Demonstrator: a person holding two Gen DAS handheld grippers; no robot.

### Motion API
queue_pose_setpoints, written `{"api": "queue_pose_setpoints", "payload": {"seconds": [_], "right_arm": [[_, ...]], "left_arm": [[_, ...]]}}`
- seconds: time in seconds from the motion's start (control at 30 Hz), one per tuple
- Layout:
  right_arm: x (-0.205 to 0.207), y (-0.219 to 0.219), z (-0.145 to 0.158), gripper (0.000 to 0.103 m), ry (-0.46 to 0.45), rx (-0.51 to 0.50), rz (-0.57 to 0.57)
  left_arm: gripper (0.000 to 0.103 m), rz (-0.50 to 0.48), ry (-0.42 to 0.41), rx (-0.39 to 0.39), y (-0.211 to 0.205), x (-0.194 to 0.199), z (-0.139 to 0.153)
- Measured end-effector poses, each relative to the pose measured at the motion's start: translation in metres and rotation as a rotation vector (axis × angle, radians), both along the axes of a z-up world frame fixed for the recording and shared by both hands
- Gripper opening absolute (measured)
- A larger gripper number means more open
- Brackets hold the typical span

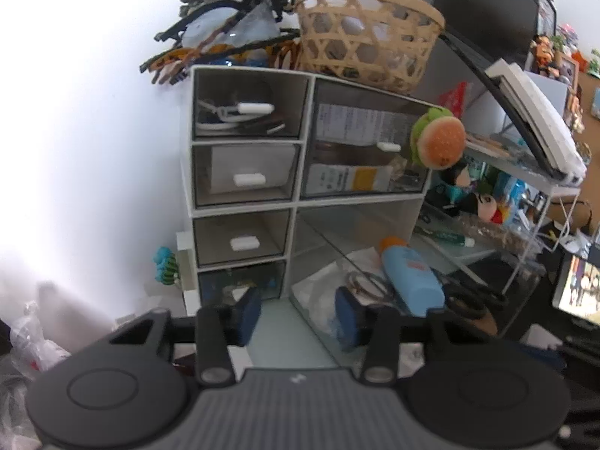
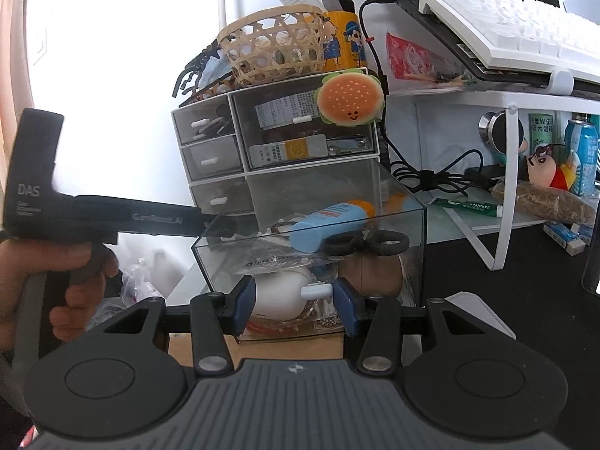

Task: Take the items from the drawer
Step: 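Move the left tool toward the open drawer and its blue sunscreen bottle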

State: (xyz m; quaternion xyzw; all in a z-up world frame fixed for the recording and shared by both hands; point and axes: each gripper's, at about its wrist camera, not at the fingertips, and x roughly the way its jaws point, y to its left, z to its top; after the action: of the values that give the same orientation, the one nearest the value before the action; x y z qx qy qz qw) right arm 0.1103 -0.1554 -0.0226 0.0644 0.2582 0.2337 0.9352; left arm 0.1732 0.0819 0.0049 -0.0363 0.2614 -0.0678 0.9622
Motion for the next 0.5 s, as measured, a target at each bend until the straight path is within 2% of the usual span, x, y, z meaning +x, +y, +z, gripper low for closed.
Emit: {"api": "queue_pose_setpoints", "payload": {"seconds": [0.07, 0.13, 0.5], "right_arm": [[0.0001, -0.0006, -0.0001, 0.050, 0.000, 0.004, 0.001], [0.0005, -0.0017, -0.0003, 0.048, 0.001, 0.011, 0.002], [0.0000, -0.0035, -0.0018, 0.048, -0.004, 0.024, -0.002]], "left_arm": [[0.035, -0.001, -0.008, 0.005, -0.0018, 0.0013, 0.0022], [0.028, -0.002, -0.011, 0.012, -0.0038, 0.0025, 0.0040], [0.028, 0.019, -0.022, -0.025, 0.0008, 0.0086, 0.0068]]}}
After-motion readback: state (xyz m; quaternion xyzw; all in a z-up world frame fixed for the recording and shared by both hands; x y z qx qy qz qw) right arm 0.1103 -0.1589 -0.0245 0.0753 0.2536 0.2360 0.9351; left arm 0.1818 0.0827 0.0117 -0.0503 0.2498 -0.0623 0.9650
